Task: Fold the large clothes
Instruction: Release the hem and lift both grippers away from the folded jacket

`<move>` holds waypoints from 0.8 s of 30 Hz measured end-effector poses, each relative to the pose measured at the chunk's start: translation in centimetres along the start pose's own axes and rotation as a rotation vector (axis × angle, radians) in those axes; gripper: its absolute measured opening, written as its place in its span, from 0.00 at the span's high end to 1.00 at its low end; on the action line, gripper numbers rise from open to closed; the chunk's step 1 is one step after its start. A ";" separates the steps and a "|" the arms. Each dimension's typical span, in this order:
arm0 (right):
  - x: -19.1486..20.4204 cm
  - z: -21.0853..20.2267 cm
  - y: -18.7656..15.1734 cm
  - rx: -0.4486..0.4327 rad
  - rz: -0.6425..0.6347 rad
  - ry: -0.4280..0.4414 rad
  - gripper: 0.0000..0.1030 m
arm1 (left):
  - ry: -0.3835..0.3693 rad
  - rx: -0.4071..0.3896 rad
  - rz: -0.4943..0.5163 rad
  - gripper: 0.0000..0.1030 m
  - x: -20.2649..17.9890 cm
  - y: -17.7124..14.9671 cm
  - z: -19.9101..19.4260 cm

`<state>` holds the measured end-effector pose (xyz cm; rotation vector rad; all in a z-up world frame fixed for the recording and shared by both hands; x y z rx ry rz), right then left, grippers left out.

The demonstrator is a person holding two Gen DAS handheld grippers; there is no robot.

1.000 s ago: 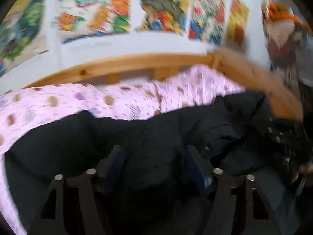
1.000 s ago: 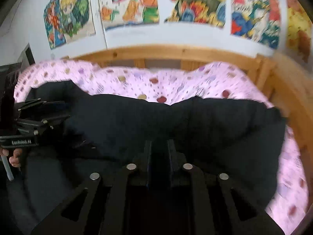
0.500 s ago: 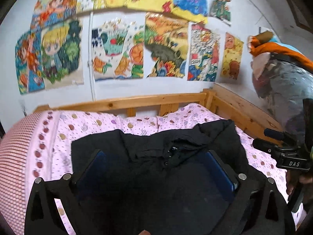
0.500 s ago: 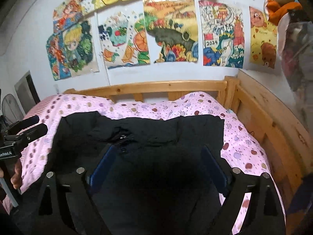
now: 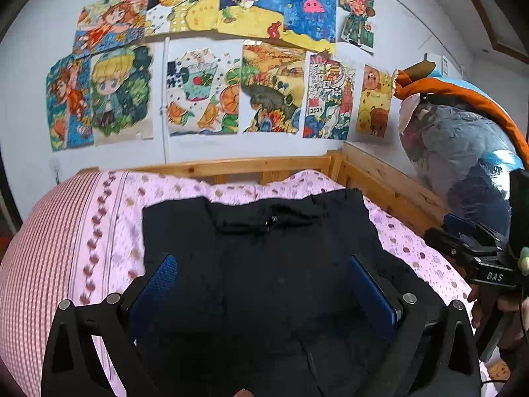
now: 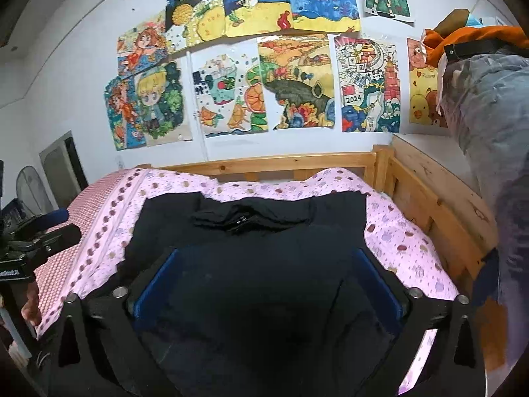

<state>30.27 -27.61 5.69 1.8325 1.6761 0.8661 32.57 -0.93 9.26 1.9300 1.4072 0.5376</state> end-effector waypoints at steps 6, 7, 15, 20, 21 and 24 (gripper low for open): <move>1.7 -1.6 -2.9 0.009 -0.037 0.015 0.01 | 0.043 0.001 -0.032 0.00 1.1 -2.5 -1.4; 2.0 -1.8 -3.3 0.009 -0.044 0.013 0.01 | 0.049 0.002 -0.035 0.00 1.2 -2.8 -1.6; 4.0 -3.4 -6.5 0.047 -0.111 -0.002 0.01 | 0.063 -0.018 -0.043 0.00 1.9 -5.0 -3.6; 5.3 -4.6 -8.0 0.036 -0.167 -0.058 0.01 | 0.066 -0.036 -0.029 0.00 1.6 -6.7 -4.6; 5.5 -4.9 -8.4 0.034 -0.165 -0.059 0.01 | 0.072 -0.043 -0.025 0.00 1.5 -7.1 -4.9; 5.8 -5.8 -9.2 0.029 -0.155 -0.058 0.01 | 0.082 -0.047 -0.012 0.00 1.3 -8.2 -5.3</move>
Point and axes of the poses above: each gripper's, at about its wrist camera, not at the fingertips, and z roughly the way its jaws point, x to its left, y to its top, the point moved 2 cm from there along z, roughly the way its jaws point, and after that the axes turned 13 degrees about x, right-handed, at the moved point
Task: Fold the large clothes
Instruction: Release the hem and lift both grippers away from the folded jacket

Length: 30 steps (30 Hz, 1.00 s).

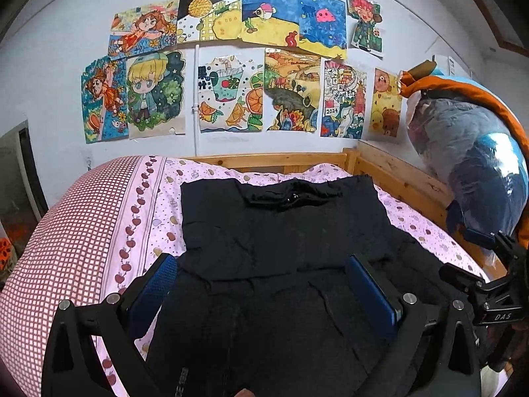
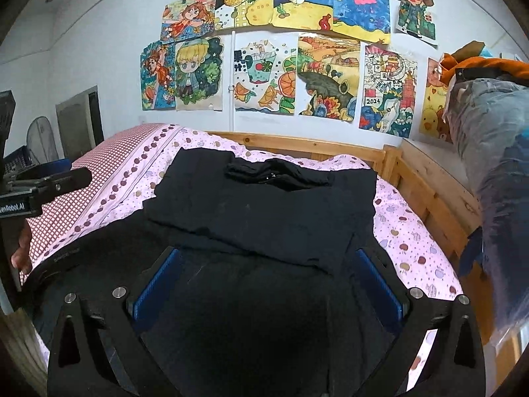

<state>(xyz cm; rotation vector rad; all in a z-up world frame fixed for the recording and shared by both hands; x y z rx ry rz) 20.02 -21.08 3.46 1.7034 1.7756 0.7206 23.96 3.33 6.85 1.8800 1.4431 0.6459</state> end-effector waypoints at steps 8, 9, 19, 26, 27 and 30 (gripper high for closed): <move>0.4 -1.3 -1.9 0.024 -0.006 -0.060 0.01 | 0.053 -0.014 0.038 0.00 -0.7 -2.7 -1.5; 0.3 -1.4 -2.1 0.024 -0.010 -0.074 0.01 | 0.053 -0.016 0.036 0.00 -0.8 -3.0 -1.7; -0.5 -2.9 -4.3 0.026 0.009 -0.103 0.01 | 0.097 -0.035 0.049 0.00 -1.4 -5.2 -3.2; -1.2 -2.7 -6.1 0.051 0.008 -0.096 0.01 | 0.140 0.011 0.054 0.00 -0.9 -7.3 -3.4; -1.3 -2.8 -6.5 0.050 0.010 -0.090 0.01 | 0.149 0.018 0.055 0.00 -0.8 -7.7 -3.5; -1.4 -3.0 -7.4 0.042 0.007 -0.075 0.01 | 0.159 0.031 0.056 0.00 -0.7 -8.6 -3.8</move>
Point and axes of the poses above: each gripper's, at about its wrist camera, not at the fingertips, and z roughly the way its jaws point, x to its left, y to its top, the point moved 2 cm from there along z, roughly the way its jaws point, and after that the axes turned 13 degrees about x, right-handed, at the moved point
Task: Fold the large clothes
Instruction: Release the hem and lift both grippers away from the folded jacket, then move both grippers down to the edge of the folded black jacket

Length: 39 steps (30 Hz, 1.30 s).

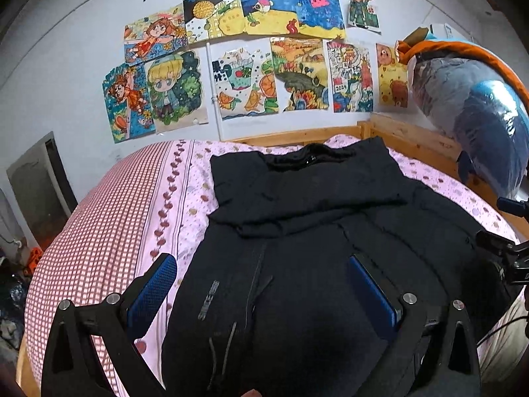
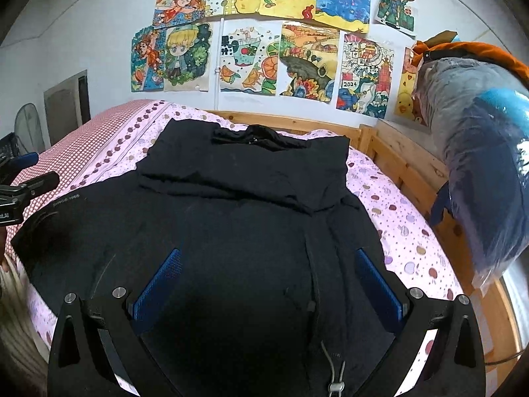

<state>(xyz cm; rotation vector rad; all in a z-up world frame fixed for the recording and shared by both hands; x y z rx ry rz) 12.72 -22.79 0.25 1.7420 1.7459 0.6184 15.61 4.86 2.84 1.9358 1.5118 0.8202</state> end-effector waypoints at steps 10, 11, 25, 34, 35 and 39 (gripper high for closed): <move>0.6 -2.0 -2.9 -0.044 -0.065 -0.011 0.01 | 0.022 0.023 -0.016 0.00 0.1 -1.9 -0.4; 0.7 -2.1 -3.1 -0.043 -0.070 -0.008 0.01 | 0.027 0.018 -0.008 0.00 -0.1 -2.1 -0.5; 2.1 -2.0 -6.5 0.039 -0.130 -0.018 0.01 | -0.009 0.064 0.059 0.00 0.9 -5.4 0.0; 2.7 -2.0 -8.1 0.092 -0.155 0.012 0.01 | -0.047 0.090 0.140 0.00 0.2 -8.5 -0.9; 2.9 -2.0 -8.4 0.099 -0.168 0.013 0.01 | -0.038 0.096 0.150 0.00 -0.1 -8.8 -1.0; 3.6 -2.4 -9.3 0.098 -0.213 0.002 0.01 | -0.044 0.108 0.177 0.00 -1.0 -10.2 -1.3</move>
Point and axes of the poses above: each gripper's, at about its wrist camera, not at the fingertips, and z roughly the way its jaws point, x to its left, y to its top, the point moved 2 cm from there along z, roughly the way its jaws point, and after that the axes turned 13 degrees about x, right-handed, at the moved point
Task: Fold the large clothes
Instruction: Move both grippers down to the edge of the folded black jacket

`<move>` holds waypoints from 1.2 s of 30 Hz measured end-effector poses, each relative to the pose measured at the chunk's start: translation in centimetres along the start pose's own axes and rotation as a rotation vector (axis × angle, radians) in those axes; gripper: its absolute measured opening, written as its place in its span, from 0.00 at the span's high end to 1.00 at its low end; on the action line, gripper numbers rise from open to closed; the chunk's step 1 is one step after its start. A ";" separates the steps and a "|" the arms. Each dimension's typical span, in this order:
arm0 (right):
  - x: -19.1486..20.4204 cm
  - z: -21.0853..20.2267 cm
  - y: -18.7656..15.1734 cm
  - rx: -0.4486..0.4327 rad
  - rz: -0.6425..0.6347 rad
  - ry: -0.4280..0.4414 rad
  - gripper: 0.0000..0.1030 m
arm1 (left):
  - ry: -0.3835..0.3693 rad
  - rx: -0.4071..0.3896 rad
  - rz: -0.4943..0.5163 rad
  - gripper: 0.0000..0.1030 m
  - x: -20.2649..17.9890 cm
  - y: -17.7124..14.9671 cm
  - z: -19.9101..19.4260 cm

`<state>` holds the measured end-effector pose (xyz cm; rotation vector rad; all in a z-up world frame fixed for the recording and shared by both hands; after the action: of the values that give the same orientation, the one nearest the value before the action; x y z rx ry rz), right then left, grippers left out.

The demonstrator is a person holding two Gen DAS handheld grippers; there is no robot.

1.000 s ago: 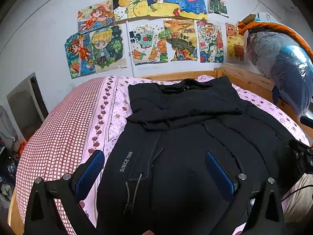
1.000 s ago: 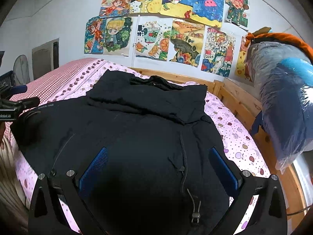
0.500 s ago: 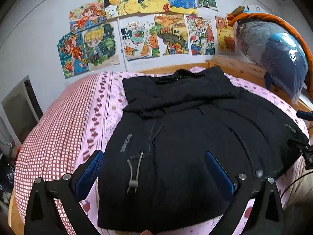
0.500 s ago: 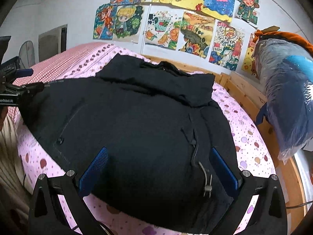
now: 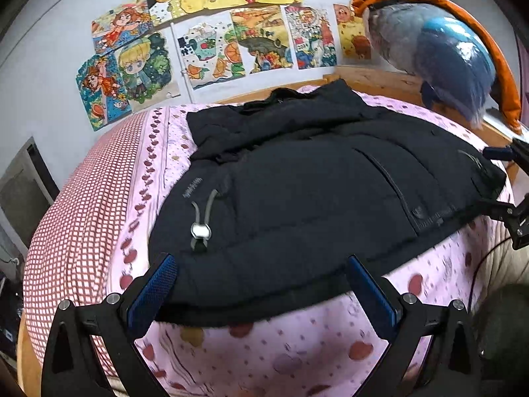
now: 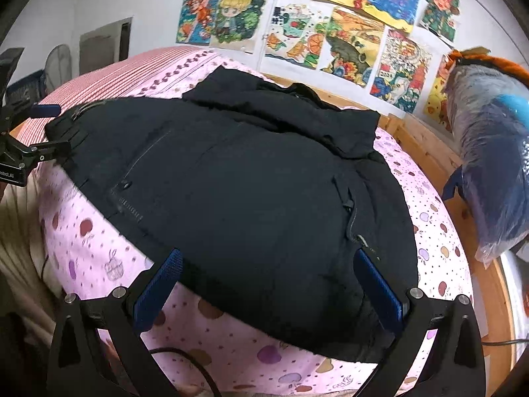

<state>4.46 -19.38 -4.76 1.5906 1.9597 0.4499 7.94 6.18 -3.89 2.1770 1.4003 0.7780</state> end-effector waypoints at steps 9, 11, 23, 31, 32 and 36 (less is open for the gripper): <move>1.4 0.1 -1.6 0.035 -0.045 -0.011 0.01 | 0.050 -0.003 0.060 0.00 -1.8 -1.7 0.1; 1.4 0.0 -1.7 0.037 -0.025 0.000 0.01 | 0.040 0.002 0.040 0.00 -1.7 -2.0 0.3; 0.8 1.3 -2.5 0.063 0.010 -0.005 0.01 | 0.096 0.022 -0.004 0.00 -2.2 -2.5 1.5; 0.3 2.2 -2.7 0.078 0.046 -0.019 0.01 | 0.131 0.002 0.008 0.00 -2.7 -2.7 1.6; 0.4 2.3 -2.7 0.076 0.040 -0.025 0.01 | 0.130 0.003 0.006 0.00 -2.8 -2.7 1.6; 0.5 2.4 -2.5 0.067 0.024 -0.048 0.01 | 0.109 0.010 -0.020 0.00 -2.4 -2.6 1.7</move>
<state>3.91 -19.73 -8.18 1.6528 1.9407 0.3554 6.49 4.87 -7.32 2.1538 1.4796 0.8961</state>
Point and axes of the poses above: each gripper's, at about its wrist camera, not at the fingertips, and z roughly the way its jaws point, x to its left, y to its top, the point moved 2 cm from there along z, roughly the way its jaws point, and after that the axes turned 13 degrees about x, right-handed, at the moved point
